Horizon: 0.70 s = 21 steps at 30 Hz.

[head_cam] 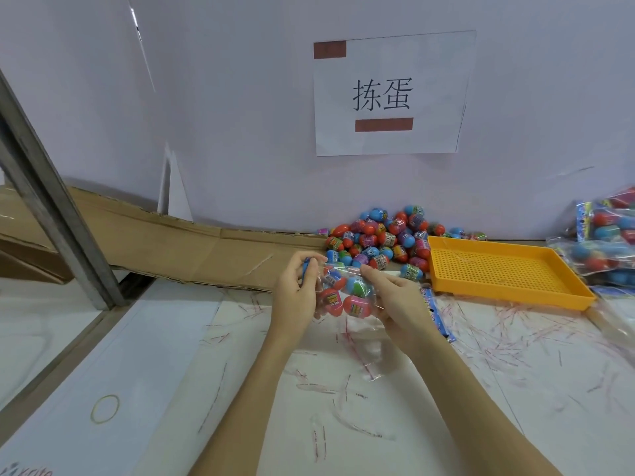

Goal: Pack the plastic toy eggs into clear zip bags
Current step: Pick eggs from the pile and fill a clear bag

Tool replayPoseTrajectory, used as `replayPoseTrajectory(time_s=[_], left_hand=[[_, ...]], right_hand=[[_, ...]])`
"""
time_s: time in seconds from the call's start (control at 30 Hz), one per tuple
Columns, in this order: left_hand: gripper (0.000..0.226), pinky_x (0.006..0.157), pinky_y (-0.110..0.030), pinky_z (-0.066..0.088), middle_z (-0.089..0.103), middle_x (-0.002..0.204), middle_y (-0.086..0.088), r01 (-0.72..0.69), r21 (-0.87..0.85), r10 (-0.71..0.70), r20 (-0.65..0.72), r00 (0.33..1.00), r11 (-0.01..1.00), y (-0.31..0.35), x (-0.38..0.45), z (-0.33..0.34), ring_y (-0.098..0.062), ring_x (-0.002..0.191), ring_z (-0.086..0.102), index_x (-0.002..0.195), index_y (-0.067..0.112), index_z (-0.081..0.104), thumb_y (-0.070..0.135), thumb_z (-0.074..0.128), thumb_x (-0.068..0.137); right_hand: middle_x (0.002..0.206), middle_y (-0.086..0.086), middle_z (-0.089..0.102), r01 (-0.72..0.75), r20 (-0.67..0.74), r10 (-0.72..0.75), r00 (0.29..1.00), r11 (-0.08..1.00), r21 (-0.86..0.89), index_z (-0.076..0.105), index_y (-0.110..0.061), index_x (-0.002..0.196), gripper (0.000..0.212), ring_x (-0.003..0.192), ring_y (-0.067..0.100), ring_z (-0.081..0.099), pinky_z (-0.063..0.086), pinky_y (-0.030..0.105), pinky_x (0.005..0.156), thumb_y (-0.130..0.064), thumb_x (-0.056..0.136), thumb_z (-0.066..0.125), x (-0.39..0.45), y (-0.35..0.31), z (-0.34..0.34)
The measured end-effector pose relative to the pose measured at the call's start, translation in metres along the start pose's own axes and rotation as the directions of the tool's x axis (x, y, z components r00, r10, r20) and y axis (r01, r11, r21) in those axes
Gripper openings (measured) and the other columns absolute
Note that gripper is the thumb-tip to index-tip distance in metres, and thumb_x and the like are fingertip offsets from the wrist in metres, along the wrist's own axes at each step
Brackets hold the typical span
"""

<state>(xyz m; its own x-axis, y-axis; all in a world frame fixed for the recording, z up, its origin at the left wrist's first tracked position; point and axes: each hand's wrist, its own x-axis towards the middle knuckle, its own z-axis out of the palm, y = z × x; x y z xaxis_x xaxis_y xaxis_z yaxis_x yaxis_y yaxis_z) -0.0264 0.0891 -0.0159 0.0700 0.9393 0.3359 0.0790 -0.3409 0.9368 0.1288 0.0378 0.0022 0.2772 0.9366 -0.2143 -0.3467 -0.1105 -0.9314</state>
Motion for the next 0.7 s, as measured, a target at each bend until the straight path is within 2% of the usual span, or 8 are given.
replayPoseTrajectory(time_s=[0.13,0.23,0.33,0.43,0.53,0.6,0.63,0.7], left_hand=[[0.019,0.064,-0.026,0.062,0.071,0.097,0.012,-0.029,0.065,0.029,-0.003,1.0,0.997,-0.001,0.002,-0.005,-0.007,0.092,0.073,0.101,0.032,0.064,0.026,0.048,0.11],[0.019,0.059,-0.023,0.06,0.072,0.093,0.019,-0.059,0.053,0.059,-0.005,0.998,0.997,-0.001,0.003,-0.009,-0.004,0.088,0.073,0.099,0.033,0.066,0.024,0.052,0.109],[0.009,0.056,-0.017,0.056,0.072,0.09,0.018,-0.086,0.052,0.09,-0.068,0.994,0.995,0.0,0.002,-0.006,-0.003,0.078,0.071,0.103,0.036,0.064,0.029,0.067,0.1],[0.046,0.07,-0.015,0.048,0.057,0.097,0.007,-0.162,0.209,0.206,-0.208,0.956,0.965,-0.004,0.003,-0.008,-0.006,0.083,0.055,0.113,0.023,0.057,0.036,0.088,0.081],[0.03,0.073,-0.011,0.043,0.051,0.098,0.006,-0.278,0.371,0.356,-0.16,0.921,0.886,-0.006,0.003,-0.009,-0.002,0.084,0.049,0.095,0.019,0.065,0.038,0.085,0.083],[0.035,0.071,-0.014,0.05,0.061,0.095,0.004,-0.198,0.262,0.213,-0.027,0.977,0.945,-0.002,-0.001,-0.003,-0.005,0.083,0.059,0.093,0.021,0.067,0.056,0.067,0.089],[0.046,0.072,-0.019,0.055,0.067,0.098,0.001,-0.058,0.11,0.053,0.053,0.997,0.992,0.001,-0.003,0.003,-0.009,0.088,0.067,0.1,0.019,0.067,0.063,0.059,0.09],[0.061,0.079,-0.034,0.063,0.073,0.114,-0.004,0.279,-0.22,-0.235,0.205,0.95,0.935,0.009,-0.007,0.015,-0.02,0.101,0.075,0.121,0.017,0.062,0.068,0.053,0.089]], right_hand=[[0.1,0.011,0.079,0.025,0.137,-0.023,0.99,1.0,-0.013,0.079,-0.007,0.103,0.028,0.087,0.021,0.077,0.059,0.023,0.064,-0.031,0.087,0.076,0.001,-0.002,-0.009],[0.103,0.013,0.078,0.046,0.164,-0.038,0.986,0.998,-0.044,0.079,-0.006,0.105,0.026,0.091,0.022,0.077,0.059,0.023,0.068,-0.025,0.088,0.076,0.001,-0.004,-0.012],[0.098,0.01,0.079,0.058,0.103,-0.057,0.993,0.998,0.0,0.08,-0.007,0.105,0.025,0.082,0.017,0.077,0.057,0.021,0.065,-0.025,0.088,0.077,0.0,-0.003,-0.011],[0.098,0.004,0.08,0.162,-0.02,-0.162,0.987,0.987,0.01,0.083,-0.016,0.099,0.02,0.089,0.015,0.077,0.059,0.022,0.07,-0.031,0.088,0.077,0.002,0.004,-0.006],[0.096,-0.01,0.079,0.325,-0.087,-0.337,0.938,0.937,-0.127,0.081,-0.02,0.105,0.023,0.092,-0.002,0.071,0.054,0.011,0.071,-0.035,0.088,0.077,0.0,0.008,0.0],[0.096,-0.013,0.079,0.435,-0.031,-0.448,0.894,0.881,-0.186,0.08,-0.019,0.11,0.024,0.094,-0.004,0.071,0.052,0.007,0.07,-0.032,0.091,0.074,-0.001,0.008,0.003],[0.099,-0.013,0.079,0.482,0.017,-0.489,0.872,0.851,-0.208,0.079,-0.018,0.111,0.025,0.098,-0.001,0.071,0.054,0.01,0.074,-0.032,0.093,0.071,-0.003,0.009,0.005],[0.109,-0.012,0.077,0.542,0.11,-0.533,0.839,0.802,-0.25,0.078,-0.016,0.114,0.036,0.109,0.001,0.068,0.054,0.015,0.088,-0.041,0.096,0.06,-0.006,0.011,0.011]])
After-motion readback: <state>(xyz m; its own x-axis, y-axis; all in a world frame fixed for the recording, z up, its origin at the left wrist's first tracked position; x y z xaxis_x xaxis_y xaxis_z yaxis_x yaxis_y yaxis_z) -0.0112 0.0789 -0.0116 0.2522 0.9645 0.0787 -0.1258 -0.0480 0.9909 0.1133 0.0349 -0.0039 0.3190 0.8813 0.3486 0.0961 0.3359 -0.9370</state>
